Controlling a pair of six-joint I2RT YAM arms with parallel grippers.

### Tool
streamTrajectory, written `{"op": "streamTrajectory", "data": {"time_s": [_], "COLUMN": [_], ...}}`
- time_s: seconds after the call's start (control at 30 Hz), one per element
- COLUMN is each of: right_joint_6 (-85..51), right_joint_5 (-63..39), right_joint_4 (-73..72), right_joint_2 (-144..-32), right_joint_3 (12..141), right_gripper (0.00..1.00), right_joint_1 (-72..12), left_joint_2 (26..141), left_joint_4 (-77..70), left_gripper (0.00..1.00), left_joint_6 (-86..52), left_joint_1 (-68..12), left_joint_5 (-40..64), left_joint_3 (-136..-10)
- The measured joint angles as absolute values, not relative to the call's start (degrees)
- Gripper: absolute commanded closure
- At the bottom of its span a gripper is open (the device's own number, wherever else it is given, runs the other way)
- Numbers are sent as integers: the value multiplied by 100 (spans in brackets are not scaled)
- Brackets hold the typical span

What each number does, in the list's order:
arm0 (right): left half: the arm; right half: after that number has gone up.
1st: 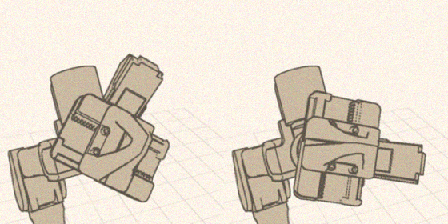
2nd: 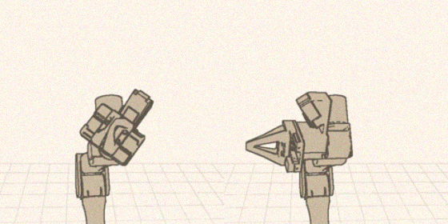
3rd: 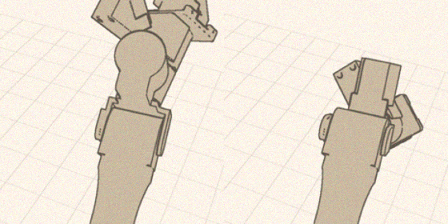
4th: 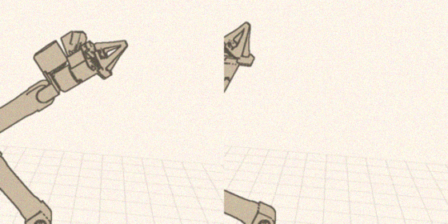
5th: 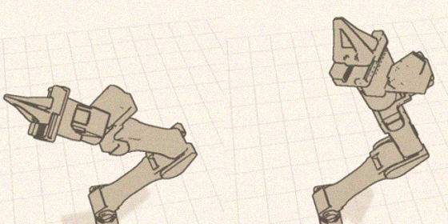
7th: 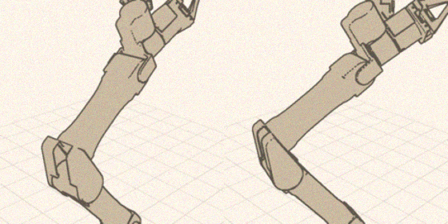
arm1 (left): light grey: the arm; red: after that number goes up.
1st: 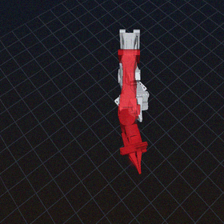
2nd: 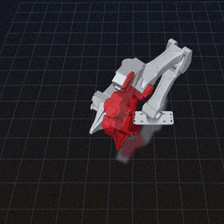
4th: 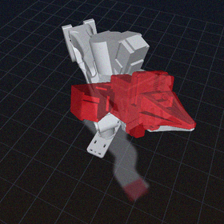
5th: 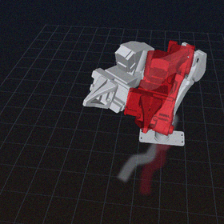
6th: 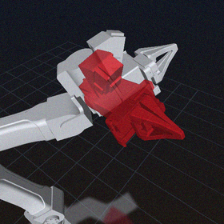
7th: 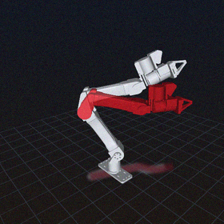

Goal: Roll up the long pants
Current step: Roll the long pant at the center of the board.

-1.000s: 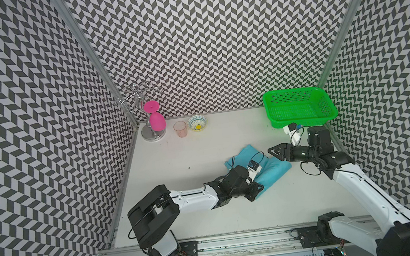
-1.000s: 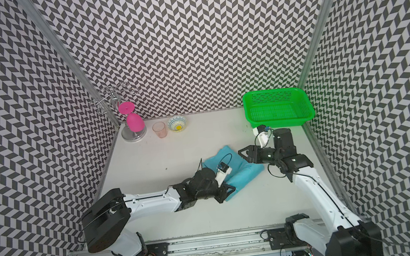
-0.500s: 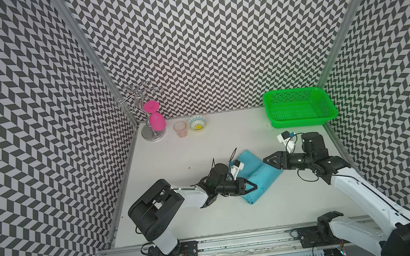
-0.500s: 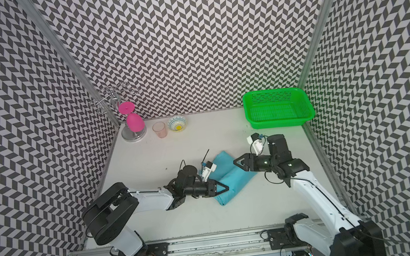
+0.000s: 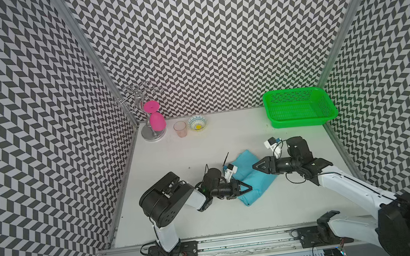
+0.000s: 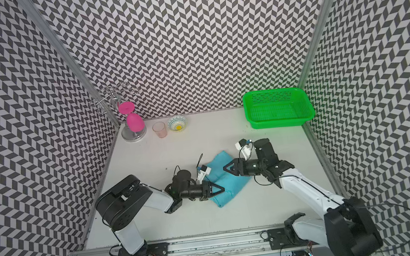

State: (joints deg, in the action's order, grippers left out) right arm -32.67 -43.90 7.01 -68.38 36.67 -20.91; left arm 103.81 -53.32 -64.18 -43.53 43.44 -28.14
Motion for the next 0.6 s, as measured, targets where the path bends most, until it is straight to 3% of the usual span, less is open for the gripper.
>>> {"op": "streamTrajectory", "data": {"time_s": [0.1,0.2,0.6], "right_joint_6": [-3249,-3186,-2834], "right_joint_5": [-4362,-4320,-4276], "right_joint_4": [572,414,174], "right_joint_2": [-7133,-7443,-8335], "right_joint_3": [3664,3667,3854], "right_gripper": [41,42,42], "right_joint_1": [-2115,-2117,-2121], "left_joint_2": [10344,10057,8663], "left_joint_4": [-4858,-3927,-395], "left_gripper": [42,32,6], "left_joint_6": [-6062,-5507,-3168], "left_joint_1": [-4346,-4364,-4963], "left_joint_5": [4274,3966,1507], "left_joint_3": [-2936,-3166,-4051]}}
